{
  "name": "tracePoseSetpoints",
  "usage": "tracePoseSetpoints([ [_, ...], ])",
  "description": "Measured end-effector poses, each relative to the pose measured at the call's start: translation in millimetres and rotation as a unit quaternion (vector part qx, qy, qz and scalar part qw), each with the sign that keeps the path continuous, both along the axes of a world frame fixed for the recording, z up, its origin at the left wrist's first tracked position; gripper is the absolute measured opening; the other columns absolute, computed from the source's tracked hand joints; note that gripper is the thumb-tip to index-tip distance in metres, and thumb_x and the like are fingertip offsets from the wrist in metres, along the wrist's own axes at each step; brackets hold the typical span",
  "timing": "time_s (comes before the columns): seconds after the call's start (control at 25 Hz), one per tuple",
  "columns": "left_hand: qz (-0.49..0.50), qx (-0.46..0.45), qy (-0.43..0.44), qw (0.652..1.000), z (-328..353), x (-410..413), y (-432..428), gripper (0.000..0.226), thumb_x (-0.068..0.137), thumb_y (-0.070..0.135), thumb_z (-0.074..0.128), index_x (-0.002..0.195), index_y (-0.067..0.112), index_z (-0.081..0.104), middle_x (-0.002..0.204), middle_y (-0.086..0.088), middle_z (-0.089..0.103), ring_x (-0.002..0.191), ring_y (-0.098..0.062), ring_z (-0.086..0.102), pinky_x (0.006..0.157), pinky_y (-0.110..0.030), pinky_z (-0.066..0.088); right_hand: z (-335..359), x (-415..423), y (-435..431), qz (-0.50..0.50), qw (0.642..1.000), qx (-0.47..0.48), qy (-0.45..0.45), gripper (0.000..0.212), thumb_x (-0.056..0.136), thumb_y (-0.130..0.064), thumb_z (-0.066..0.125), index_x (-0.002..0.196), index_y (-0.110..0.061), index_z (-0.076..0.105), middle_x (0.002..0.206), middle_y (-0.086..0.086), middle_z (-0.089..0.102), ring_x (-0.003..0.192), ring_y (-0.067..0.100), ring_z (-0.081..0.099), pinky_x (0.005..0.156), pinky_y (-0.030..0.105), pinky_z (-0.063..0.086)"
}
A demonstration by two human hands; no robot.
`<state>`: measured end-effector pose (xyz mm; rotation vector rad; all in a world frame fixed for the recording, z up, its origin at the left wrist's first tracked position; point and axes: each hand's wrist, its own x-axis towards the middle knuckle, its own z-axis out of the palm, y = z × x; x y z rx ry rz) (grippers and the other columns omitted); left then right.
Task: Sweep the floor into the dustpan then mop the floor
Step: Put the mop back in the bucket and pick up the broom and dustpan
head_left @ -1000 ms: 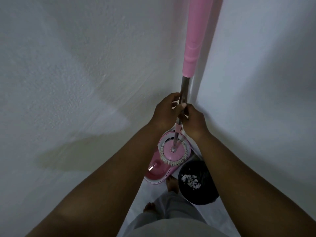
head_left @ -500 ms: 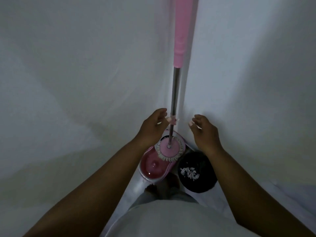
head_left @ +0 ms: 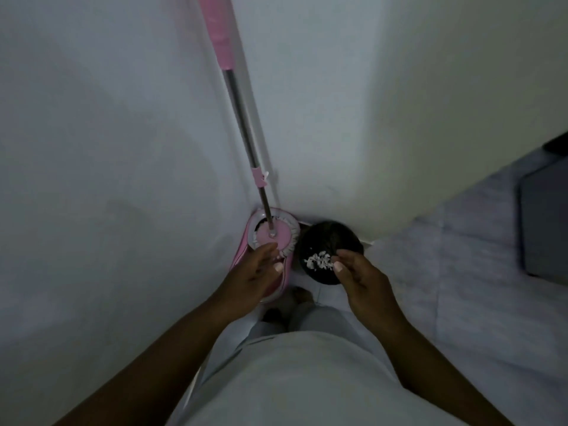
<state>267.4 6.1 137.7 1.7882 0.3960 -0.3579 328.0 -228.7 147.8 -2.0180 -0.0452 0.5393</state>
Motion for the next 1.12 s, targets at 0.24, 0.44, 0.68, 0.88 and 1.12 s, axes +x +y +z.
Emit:
tracePoseSetpoints([
  [0.24, -0.08, -0.002, 0.027, 0.996, 0, -30, -42, 0.042, 0.098, 0.023, 0.056, 0.134, 0.038, 0.042, 0.125, 0.033, 0.049, 0.108, 0.029, 0.046, 0.081, 0.006, 0.038, -10, -94, -75, -0.1, 0.993, 0.011, 0.064, 0.029, 0.094, -0.031, 0.058, 0.123, -0.027, 0.058, 0.112, -0.017, 0.066, 0.104, -0.011, 0.059, 0.088, 0.012, 0.047],
  [0.44, -0.149, 0.008, 0.053, 0.987, 4, -38, -106, 0.041, 0.097, 0.018, 0.057, 0.136, 0.024, 0.048, 0.127, 0.012, 0.058, 0.106, 0.017, 0.056, 0.08, 0.0, 0.044, -5, -146, -139, -0.196, 0.976, 0.03, 0.088, 0.022, 0.094, -0.032, 0.058, 0.116, -0.038, 0.058, 0.111, -0.019, 0.066, 0.101, -0.009, 0.061, 0.087, 0.013, 0.048],
  [0.68, -0.289, 0.02, 0.069, 0.955, -5, -56, -228, 0.035, 0.096, 0.013, 0.058, 0.128, 0.026, 0.053, 0.12, 0.006, 0.064, 0.108, 0.002, 0.062, 0.077, -0.01, 0.05, 8, -221, -254, -0.316, 0.946, 0.03, 0.067, 0.024, 0.093, -0.036, 0.059, 0.117, -0.037, 0.06, 0.111, -0.022, 0.066, 0.1, -0.015, 0.058, 0.082, 0.006, 0.046],
  [0.88, -0.469, 0.081, 0.077, 0.876, -18, -62, -327, 0.031, 0.093, 0.023, 0.064, 0.117, 0.042, 0.056, 0.112, 0.011, 0.07, 0.112, -0.003, 0.063, 0.093, -0.018, 0.05, 20, -290, -348, -0.468, 0.883, 0.025, 0.035, 0.024, 0.092, -0.033, 0.062, 0.116, -0.035, 0.062, 0.105, -0.017, 0.07, 0.098, -0.008, 0.062, 0.086, 0.016, 0.05],
  [1.12, -0.627, 0.026, 0.038, 0.777, 10, -50, -479, 0.036, 0.094, 0.033, 0.06, 0.128, 0.041, 0.053, 0.124, 0.03, 0.06, 0.116, 0.01, 0.056, 0.093, -0.008, 0.046, 25, -340, -408, -0.563, 0.825, 0.031, 0.034, 0.027, 0.092, -0.029, 0.062, 0.119, -0.031, 0.061, 0.111, -0.019, 0.067, 0.103, -0.012, 0.058, 0.087, 0.006, 0.044],
])
